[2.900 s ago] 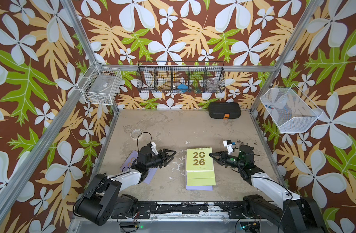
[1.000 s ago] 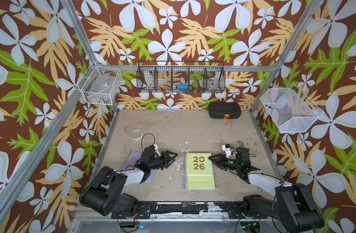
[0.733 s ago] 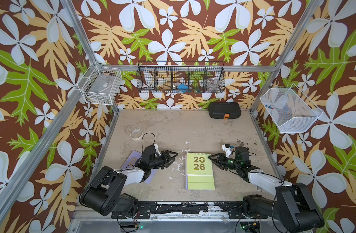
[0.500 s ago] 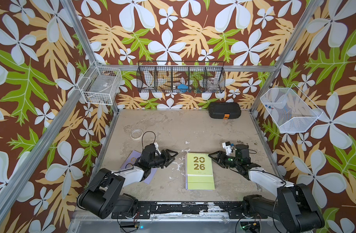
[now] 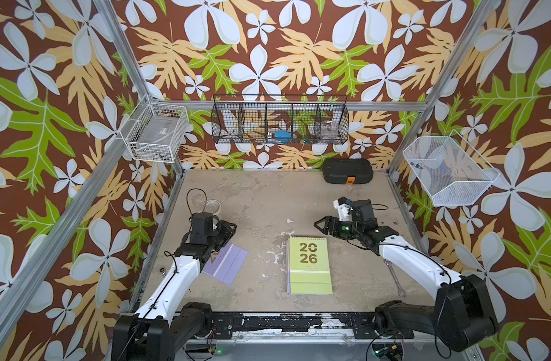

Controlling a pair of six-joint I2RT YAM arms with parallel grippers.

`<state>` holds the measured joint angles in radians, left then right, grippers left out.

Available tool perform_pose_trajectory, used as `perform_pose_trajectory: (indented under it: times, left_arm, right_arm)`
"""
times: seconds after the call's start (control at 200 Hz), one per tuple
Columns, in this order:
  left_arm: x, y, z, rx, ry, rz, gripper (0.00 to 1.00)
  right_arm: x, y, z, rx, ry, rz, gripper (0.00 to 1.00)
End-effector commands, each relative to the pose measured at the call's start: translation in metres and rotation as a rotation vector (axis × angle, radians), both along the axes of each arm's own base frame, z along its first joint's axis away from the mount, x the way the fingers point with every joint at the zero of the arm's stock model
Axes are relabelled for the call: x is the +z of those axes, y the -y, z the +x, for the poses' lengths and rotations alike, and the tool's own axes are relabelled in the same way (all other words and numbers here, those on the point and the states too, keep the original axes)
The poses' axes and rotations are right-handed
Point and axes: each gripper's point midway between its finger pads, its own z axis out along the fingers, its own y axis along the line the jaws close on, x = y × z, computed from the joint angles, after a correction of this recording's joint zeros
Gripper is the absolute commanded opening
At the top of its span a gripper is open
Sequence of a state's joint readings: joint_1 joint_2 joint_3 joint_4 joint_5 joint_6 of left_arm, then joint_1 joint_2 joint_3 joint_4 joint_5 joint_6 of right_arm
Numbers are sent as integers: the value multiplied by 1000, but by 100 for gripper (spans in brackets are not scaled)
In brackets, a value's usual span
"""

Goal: Stack the calendars
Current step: Adjust the calendar at the center of the board.

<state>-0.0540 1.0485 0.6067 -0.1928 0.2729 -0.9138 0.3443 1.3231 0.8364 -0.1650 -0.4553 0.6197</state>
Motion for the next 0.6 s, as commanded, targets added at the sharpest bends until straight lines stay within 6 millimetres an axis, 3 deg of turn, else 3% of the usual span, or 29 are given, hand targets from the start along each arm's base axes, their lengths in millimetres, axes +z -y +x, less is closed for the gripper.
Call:
perform_pose_trajectory:
  times: [0.0, 0.055, 0.165, 0.395, 0.596]
  left_arm:
    - [-20, -29, -15, 83, -109, 63, 32]
    - [-20, -40, -15, 135, -111, 69, 24]
    - [-23, -70, -21, 281, -129, 120, 0]
    - [-40, -112, -45, 546, -194, 131, 0]
    - [-58, -131, -60, 665, -252, 97, 0]
  right_arm:
    - [6, -16, 12, 34, 44, -91, 77]
    - [11, -30, 20, 64, 59, -100, 79]
    - [20, -56, 37, 122, 64, -103, 81]
    - [32, -110, 56, 221, 88, -105, 84]
    - [20, -165, 55, 322, 68, -101, 86]
